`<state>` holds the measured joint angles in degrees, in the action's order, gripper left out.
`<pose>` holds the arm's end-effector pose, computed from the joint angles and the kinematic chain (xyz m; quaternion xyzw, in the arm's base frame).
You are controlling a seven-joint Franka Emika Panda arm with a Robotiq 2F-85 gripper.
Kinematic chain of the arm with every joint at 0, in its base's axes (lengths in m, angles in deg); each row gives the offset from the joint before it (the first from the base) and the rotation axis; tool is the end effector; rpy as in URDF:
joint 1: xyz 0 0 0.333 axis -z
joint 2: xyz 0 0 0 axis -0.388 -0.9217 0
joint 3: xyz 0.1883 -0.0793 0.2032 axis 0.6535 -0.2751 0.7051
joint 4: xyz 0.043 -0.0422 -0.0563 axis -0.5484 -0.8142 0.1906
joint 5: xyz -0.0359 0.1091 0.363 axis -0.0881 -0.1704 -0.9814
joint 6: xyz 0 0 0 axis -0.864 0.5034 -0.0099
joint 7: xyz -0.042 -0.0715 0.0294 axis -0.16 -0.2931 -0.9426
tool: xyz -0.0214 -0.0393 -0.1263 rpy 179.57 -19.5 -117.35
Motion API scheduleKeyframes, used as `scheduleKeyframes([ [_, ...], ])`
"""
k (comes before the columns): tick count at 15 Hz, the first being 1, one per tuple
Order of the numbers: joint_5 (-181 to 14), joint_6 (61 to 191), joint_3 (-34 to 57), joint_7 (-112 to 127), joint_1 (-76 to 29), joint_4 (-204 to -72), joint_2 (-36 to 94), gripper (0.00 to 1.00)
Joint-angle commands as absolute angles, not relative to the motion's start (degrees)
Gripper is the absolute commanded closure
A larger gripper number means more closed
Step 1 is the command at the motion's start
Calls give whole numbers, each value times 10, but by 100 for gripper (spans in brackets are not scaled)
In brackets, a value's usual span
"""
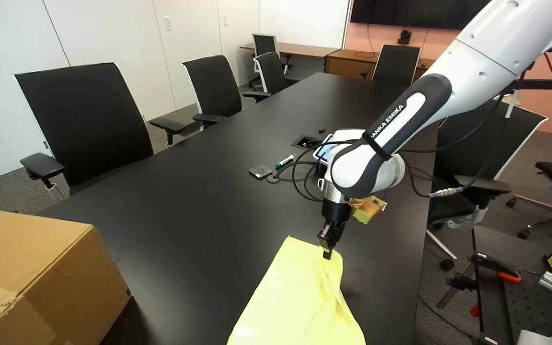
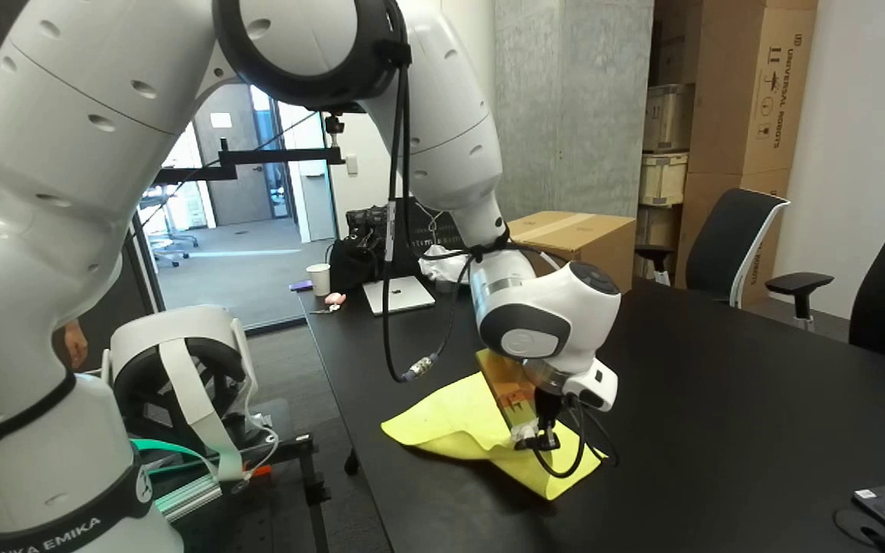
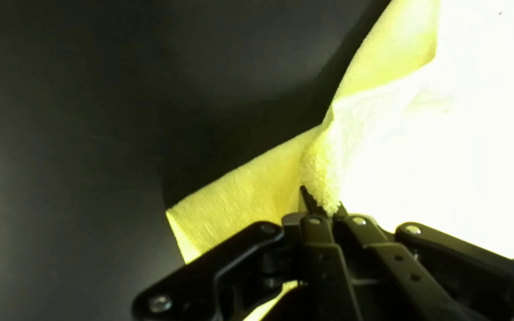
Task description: Fold the towel on the table
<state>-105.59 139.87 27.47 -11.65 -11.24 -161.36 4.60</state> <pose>0.5453 0.0123 0.0530 -0.9860 0.0391 0.0532 0.1531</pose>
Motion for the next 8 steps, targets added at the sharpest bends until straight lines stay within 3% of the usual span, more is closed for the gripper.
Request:
scheduleKeyframes([
  [1, -1069, 1410, 276, -100, -116, -1560, 21, 96],
  [8, -1053, 1420, 264, -57, -148, -1455, -48, 96],
])
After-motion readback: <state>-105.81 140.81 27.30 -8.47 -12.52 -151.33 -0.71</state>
